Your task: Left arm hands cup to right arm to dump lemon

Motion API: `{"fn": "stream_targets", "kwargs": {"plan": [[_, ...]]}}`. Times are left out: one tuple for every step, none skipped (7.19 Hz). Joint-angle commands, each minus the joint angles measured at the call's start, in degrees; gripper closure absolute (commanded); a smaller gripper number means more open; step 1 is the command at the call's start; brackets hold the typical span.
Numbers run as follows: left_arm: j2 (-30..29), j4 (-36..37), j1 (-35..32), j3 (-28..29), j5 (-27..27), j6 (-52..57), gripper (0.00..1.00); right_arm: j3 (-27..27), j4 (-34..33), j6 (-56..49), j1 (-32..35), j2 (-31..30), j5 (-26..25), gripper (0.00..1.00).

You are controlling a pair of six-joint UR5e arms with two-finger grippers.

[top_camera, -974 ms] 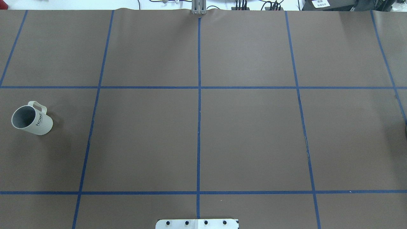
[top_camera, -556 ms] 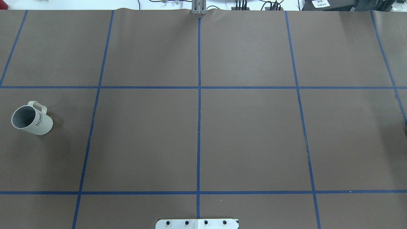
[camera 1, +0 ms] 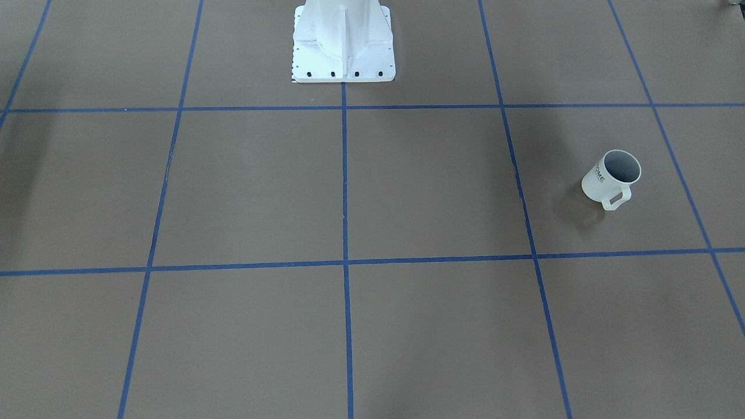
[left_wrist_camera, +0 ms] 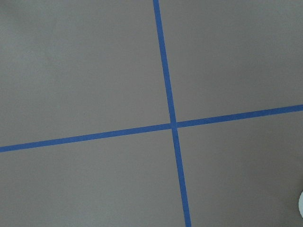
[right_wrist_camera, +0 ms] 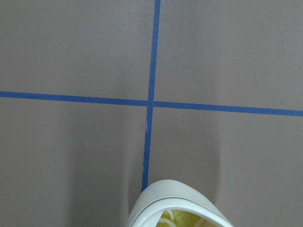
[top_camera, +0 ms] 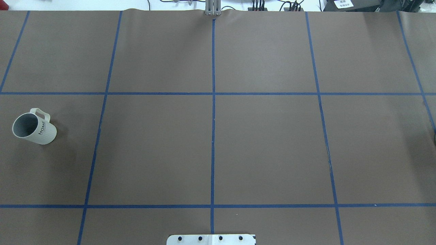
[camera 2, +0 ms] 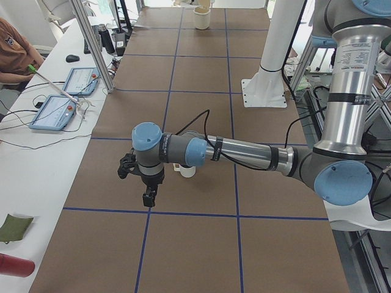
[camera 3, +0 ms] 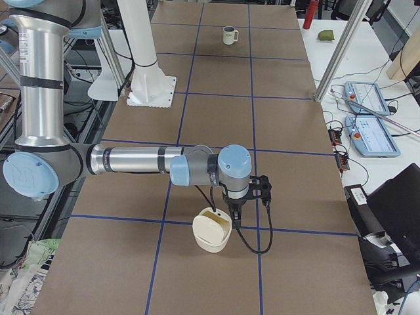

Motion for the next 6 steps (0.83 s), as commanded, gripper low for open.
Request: {"fn": "stream_targets", "kwargs": {"plan": [[1.8, -0.9, 0.0, 0.1, -0.2, 0.4, 0.0, -0.2, -0.1, 0.0, 0.0, -0.1, -0.1, 0.0], [1.8, -0.9, 0.0, 0.4, -0.2, 1.1, 0.0, -0.5, 0.0, 0.0, 0.0, -0.1, -0.1, 0.0], [1.7, -0.4, 0.0, 0.6, -0.1, 5.7, 0.0, -0.7, 0.2, 0.0, 0.0, -0.1, -0.1, 0.0], [1.7, -0.1, 0.0, 0.6, -0.1, 6.0, 0.0, -0.8, 0.2, 0.0, 0.0, 0.0, -0.1, 0.0], [1.7, -0.1, 0.0, 0.7, -0.1, 6.0, 0.0, -0.8, 0.2, 0.0, 0.0, -0.1, -0.1, 0.0], [1.7, -0.3, 0.0, 0.5, -0.2, 6.0, 0.0, -0.8, 0.2, 0.0, 0.0, -0.1, -0.1, 0.0]]}}
